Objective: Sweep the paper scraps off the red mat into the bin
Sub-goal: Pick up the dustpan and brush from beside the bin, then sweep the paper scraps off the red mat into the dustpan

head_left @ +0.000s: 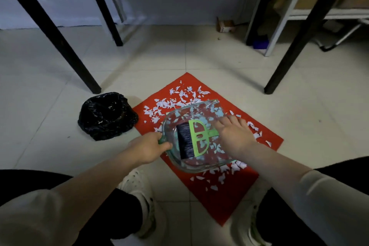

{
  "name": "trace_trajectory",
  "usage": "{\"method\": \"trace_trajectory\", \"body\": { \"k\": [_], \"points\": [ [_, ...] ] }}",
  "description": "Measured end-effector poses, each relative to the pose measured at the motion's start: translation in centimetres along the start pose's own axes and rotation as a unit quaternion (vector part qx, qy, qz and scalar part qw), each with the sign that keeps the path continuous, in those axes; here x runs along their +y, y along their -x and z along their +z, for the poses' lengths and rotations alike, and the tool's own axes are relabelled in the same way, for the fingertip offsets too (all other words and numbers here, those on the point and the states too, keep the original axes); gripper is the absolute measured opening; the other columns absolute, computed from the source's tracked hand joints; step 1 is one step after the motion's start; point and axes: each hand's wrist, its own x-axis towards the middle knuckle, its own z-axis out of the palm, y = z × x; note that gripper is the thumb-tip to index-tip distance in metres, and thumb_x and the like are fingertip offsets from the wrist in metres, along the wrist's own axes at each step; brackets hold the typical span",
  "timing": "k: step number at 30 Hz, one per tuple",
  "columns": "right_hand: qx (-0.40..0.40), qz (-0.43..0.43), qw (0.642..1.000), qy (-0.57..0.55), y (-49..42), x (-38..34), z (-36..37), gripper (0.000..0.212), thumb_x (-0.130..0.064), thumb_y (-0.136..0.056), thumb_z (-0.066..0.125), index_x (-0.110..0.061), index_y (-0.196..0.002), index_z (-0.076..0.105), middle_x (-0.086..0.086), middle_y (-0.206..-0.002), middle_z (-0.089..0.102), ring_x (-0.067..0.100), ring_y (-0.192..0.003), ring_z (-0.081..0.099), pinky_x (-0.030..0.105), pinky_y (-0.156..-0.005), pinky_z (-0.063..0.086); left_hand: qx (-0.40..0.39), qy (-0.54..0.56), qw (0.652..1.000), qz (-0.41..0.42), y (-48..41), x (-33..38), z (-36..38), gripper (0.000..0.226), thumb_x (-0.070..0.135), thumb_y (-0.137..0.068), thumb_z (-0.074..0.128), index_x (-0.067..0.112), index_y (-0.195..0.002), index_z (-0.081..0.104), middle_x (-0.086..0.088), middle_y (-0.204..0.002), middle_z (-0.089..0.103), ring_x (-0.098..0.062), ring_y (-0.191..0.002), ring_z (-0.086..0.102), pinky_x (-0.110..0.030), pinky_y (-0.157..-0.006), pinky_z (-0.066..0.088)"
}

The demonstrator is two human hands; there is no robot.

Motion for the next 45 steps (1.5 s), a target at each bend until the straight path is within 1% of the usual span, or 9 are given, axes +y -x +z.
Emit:
{"method": "trace_trajectory", "body": {
  "k": [9, 11, 13, 16, 20, 26, 35, 40, 45],
  "points": [
    [-0.014, -0.025, 0.996, 0.085, 3.6, 1.8, -0.1, 0.047, -0.022, -0.090, 0.058, -0.016, -0.135, 0.046, 0.012, -0.136, 0.047, 0.029, -0.126, 0.042, 0.040, -0.107, 0.030, 0.031, -0.052, 0.998, 0.020, 1.2, 2.8, 1.0, 0.043, 0.060, -0.086, 0.054, 0.020, -0.070, 0.056, 0.003, -0.068, 0.059, -0.016, -0.068, 0.059, -0.027, -0.061, 0.040],
    [-0.028, -0.004, 1.000, 0.009, 3.7, 2.0, -0.1, 0.039, -0.038, -0.088, 0.060, -0.016, -0.120, 0.056, 0.009, -0.125, 0.053, 0.025, -0.116, 0.049, 0.037, -0.101, 0.037, 0.019, -0.017, 0.999, 0.022, 0.8, 3.2, 1.0, 0.042, 0.058, -0.086, 0.056, 0.020, -0.067, 0.053, 0.002, -0.065, 0.056, -0.018, -0.065, 0.058, -0.027, -0.062, 0.041],
    [-0.021, 0.045, 0.988, -0.144, 3.5, 2.3, -0.3, 0.030, -0.041, -0.086, 0.065, -0.016, -0.102, 0.060, 0.005, -0.102, 0.059, 0.019, -0.087, 0.059, 0.029, -0.074, 0.049, 0.009, 0.008, 1.000, 0.024, 0.3, 3.6, 0.9, 0.040, 0.055, -0.086, 0.058, 0.020, -0.067, 0.052, -0.003, -0.065, 0.057, -0.022, -0.066, 0.061, -0.032, -0.064, 0.046],
    [0.014, 0.119, 0.884, -0.452, 2.5, 2.7, -0.6, 0.024, -0.025, -0.085, 0.073, -0.011, -0.101, 0.064, -0.004, -0.081, 0.058, 0.010, -0.056, 0.053, 0.018, -0.046, 0.040, -0.002, 0.045, 0.999, 0.027, -0.5, 4.5, 1.1, 0.037, 0.049, -0.090, 0.058, 0.017, -0.071, 0.056, -0.012, -0.079, 0.072, -0.020, -0.061, 0.063, -0.036, -0.064, 0.053],
    [0.073, 0.180, 0.695, -0.692, -0.6, 2.8, -1.7, 0.019, -0.027, -0.087, 0.070, -0.012, -0.099, 0.070, 0.003, -0.068, 0.059, 0.011, -0.048, 0.049, 0.020, -0.044, 0.042, -0.026, 0.076, 0.997, 0.020, -3.2, 6.7, 1.7, 0.041, 0.048, -0.091, 0.058, 0.013, -0.070, 0.057, -0.011, -0.069, 0.063, -0.022, -0.057, 0.055, -0.031, -0.059, 0.044],
    [0.056, 0.227, 0.708, -0.667, -2.5, 4.6, -0.1, 0.017, -0.022, -0.098, 0.052, -0.014, -0.096, 0.068, 0.011, -0.066, 0.064, 0.023, -0.056, 0.057, 0.028, -0.049, 0.043, -0.079, 0.113, 0.990, 0.012, -6.0, 8.6, 2.5, 0.033, 0.041, -0.095, 0.057, 0.011, -0.083, 0.062, -0.005, -0.070, 0.058, -0.017, -0.054, 0.052, -0.027, -0.054, 0.044],
    [0.297, 0.390, 0.510, -0.707, 3.3, 9.7, 1.8, 0.029, -0.013, -0.095, 0.039, -0.005, -0.089, 0.067, 0.009, -0.062, 0.059, 0.021, -0.049, 0.051, 0.028, -0.046, 0.040, -0.085, 0.169, 0.981, -0.038, -6.3, 8.4, 3.1, 0.030, 0.031, -0.099, 0.053, 0.008, -0.118, 0.053, -0.006, -0.073, 0.055, -0.016, -0.054, 0.050, -0.028, -0.045, 0.046],
    [0.239, 0.486, 0.518, -0.662, 5.9, 9.3, 6.9, 0.027, -0.021, -0.096, 0.040, -0.014, -0.089, 0.065, 0.008, -0.067, 0.061, 0.021, -0.053, 0.055, 0.028, -0.048, 0.045, -0.078, 0.168, 0.981, -0.054, -5.1, 7.1, 4.0, 0.024, 0.029, -0.100, 0.052, 0.006, -0.095, 0.053, -0.006, -0.068, 0.052, -0.016, -0.051, 0.047, -0.025, -0.042, 0.043],
    [0.103, 0.467, 0.610, -0.632, 5.5, 7.5, 9.9, 0.022, -0.025, -0.099, 0.047, -0.007, -0.102, 0.059, 0.020, -0.081, 0.069, 0.030, -0.060, 0.065, 0.039, -0.060, 0.058, -0.081, 0.193, 0.974, -0.083, -4.1, 5.2, 4.0, 0.022, 0.026, -0.101, 0.051, 0.011, -0.086, 0.056, -0.004, -0.064, 0.050, -0.015, -0.050, 0.044, -0.025, -0.047, 0.041]
  ]
}}
